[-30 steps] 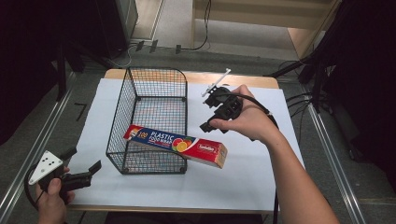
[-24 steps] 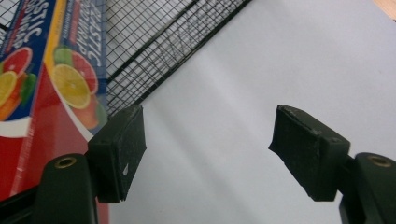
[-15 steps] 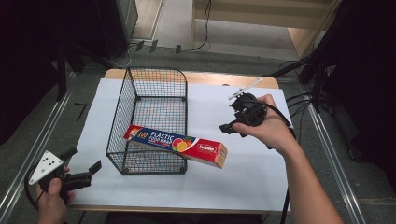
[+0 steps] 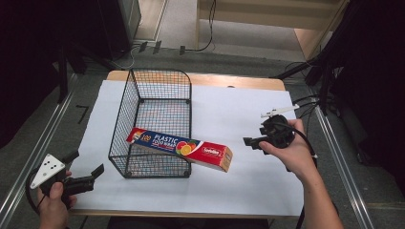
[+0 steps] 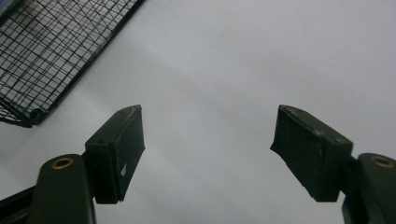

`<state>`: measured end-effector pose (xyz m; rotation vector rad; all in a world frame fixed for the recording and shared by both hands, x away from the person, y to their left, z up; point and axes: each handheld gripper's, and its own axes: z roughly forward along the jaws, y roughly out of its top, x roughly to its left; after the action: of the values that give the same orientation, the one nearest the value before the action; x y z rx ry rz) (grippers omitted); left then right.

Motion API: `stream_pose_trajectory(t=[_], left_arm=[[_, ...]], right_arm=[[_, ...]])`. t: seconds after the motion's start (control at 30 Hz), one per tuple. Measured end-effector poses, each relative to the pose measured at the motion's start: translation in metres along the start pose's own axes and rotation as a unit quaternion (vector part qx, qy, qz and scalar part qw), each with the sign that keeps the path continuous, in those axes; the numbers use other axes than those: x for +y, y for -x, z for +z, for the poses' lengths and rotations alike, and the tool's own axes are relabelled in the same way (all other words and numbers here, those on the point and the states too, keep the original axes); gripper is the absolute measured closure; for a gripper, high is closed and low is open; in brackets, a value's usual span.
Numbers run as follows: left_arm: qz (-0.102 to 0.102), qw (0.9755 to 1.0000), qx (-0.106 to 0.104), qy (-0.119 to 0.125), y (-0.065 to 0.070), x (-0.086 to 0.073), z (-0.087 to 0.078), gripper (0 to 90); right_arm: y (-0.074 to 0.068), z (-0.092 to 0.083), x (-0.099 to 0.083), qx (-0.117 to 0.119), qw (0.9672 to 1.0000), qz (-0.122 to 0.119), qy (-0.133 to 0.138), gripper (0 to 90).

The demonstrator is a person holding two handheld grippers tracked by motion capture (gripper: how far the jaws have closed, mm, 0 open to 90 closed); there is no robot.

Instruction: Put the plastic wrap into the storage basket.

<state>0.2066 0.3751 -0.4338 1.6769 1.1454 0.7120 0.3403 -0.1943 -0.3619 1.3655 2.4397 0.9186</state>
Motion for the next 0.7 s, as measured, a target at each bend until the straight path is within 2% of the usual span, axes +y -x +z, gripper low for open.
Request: stream_pose_trajectory(t=[0.23,0.47,0.6,0.7], left_arm=[[-0.001,1.0,0.0,0.001,0.0,0.0,0.0,0.0],[-0.002,1.0,0.0,0.001,0.0,0.0,0.0,0.0],[-0.002,1.0,0.0,0.001,0.0,0.0,0.0,0.0],[0.001,1.0,0.0,0.001,0.001,0.001,-0.001,0.0]], right_arm=[[0.012,0.008,-0.037,-0.013,0.9992,0.031,0.02,25.6],[0.024,0.01,-0.075,-0.023,0.9954,0.069,0.063,26.3],[0.032,0.01,-0.099,-0.034,0.9912,0.09,0.09,26.9],[0.037,0.007,-0.115,-0.044,0.9848,0.117,0.12,27.4]])
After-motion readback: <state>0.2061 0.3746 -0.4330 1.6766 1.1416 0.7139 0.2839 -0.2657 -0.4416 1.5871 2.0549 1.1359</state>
